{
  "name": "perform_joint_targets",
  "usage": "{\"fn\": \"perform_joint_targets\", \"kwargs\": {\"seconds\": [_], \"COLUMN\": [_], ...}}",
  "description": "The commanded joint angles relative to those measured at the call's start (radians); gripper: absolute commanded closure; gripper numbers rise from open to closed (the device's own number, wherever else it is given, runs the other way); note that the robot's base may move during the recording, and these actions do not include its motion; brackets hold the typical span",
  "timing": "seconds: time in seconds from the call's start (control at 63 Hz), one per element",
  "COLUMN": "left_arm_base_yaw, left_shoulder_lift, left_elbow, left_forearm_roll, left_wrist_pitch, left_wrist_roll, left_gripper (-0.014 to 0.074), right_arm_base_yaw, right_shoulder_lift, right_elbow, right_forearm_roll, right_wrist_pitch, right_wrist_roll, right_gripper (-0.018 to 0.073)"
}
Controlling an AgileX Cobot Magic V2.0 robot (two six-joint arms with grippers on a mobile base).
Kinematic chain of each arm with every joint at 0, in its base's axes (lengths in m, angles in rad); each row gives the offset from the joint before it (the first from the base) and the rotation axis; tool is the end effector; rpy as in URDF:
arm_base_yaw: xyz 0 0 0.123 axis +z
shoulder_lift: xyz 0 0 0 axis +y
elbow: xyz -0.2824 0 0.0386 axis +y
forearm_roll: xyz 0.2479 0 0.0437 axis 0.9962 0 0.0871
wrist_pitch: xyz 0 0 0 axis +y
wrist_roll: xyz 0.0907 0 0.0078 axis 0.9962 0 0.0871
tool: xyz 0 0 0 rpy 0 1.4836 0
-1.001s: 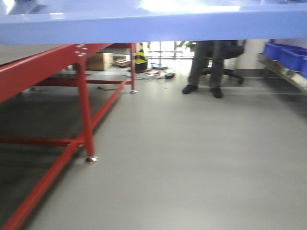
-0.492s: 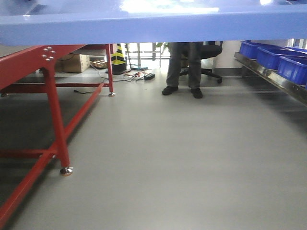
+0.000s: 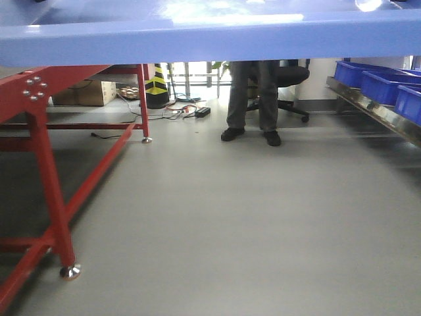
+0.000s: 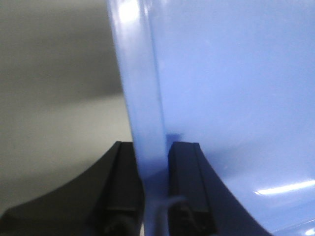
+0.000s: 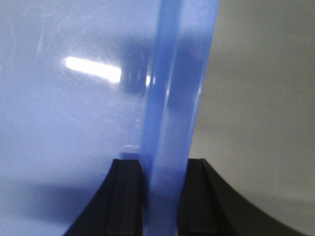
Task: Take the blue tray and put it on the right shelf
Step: 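Hold the tray with both grippers while the base drives away, then hold the tray raised while the base drives up to the shelf rack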
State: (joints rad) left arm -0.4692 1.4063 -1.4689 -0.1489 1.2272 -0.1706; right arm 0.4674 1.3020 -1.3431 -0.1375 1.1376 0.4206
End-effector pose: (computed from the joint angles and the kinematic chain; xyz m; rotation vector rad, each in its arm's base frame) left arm 0.2434 -0.1377 0.3877 0.3806 2.6649 -0.4088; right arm 0.2340 0.1054 0.3830 -0.0882 2.5704 0.1541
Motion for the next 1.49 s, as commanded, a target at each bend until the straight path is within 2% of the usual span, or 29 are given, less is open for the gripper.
{"fn": "perform_joint_targets", "kwargs": {"seconds": [0.0,0.54,1.477], "left_arm_base_yaw": [-0.013,-0.013,-0.013], "left_shoulder_lift": [-0.031,-0.031,-0.031], "left_elbow": [-0.036,-0.036,-0.036], "left_forearm_roll": [-0.063,-0.098,-0.104], "left_wrist_pitch": [-0.02,-0.02,-0.02], "left_wrist_roll": [0.041,0.041,0.041], "left_gripper": [0.0645,0.0645,0.0645], "right_arm_base_yaw": [0.002,0.002,0.002], "right_shoulder_lift": [-0.03,-0.029,-0.029], "right_elbow": [-0.03,-0.03,-0.03], "right_forearm_roll": [-0.008,-0.008,-0.008], "right_wrist_pitch": [-0.076,-0.075,-0.075], "right_wrist_roll": [-0.037,-0.037,-0.037], "right_gripper": [0.0503,0.0503,0.0503]}}
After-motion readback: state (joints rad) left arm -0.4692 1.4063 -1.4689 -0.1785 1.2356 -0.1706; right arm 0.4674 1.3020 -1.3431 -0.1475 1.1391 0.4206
